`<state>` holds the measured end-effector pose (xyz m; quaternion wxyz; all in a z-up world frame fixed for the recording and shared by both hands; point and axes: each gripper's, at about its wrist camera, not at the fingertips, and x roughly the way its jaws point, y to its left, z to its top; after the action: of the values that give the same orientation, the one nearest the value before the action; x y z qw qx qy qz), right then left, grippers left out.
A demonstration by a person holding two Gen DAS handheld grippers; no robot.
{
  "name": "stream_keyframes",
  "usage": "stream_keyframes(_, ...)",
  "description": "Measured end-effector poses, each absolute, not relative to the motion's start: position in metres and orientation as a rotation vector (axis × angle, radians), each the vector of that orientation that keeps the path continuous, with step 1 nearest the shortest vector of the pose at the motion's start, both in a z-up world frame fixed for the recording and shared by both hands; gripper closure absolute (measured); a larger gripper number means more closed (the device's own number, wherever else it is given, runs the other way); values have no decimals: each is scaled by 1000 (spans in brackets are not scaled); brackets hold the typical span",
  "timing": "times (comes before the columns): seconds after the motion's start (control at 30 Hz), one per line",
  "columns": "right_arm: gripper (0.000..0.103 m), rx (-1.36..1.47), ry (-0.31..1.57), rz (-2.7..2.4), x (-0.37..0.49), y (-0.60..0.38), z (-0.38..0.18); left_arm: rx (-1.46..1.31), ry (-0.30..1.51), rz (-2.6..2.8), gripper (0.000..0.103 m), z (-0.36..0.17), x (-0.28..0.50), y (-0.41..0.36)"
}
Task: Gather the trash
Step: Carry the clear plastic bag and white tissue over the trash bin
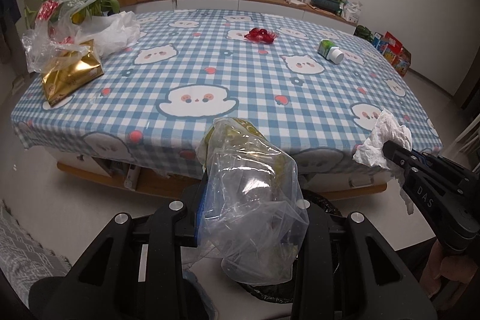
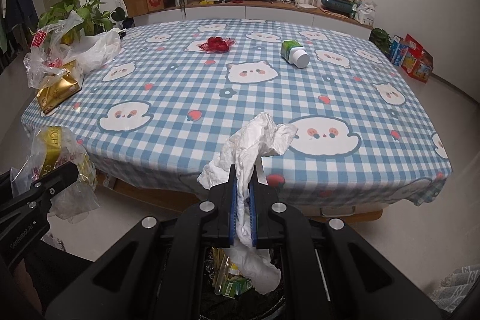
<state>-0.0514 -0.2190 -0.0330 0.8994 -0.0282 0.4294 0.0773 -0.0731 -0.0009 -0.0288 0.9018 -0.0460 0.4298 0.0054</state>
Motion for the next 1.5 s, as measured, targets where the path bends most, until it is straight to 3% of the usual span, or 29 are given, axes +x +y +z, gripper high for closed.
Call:
stream_keyframes(0.37, 97, -28, 955, 147, -85, -223, -75, -94, 979, 47, 70, -86, -92, 3)
stream_keyframes(1.2, 97, -30, 1087, 159, -71, -215, -164, -66, 1045, 73, 70, -165, -79, -8)
stream_keyframes(1.43, 91, -26, 1101, 150, -65, -214, -177, -80, 1064, 72, 70, -172, -75, -11)
stream_keyframes(1.5, 78, -20, 1099, 148, -65, -216, -180, -78, 1066, 72, 70, -174, -74, -12)
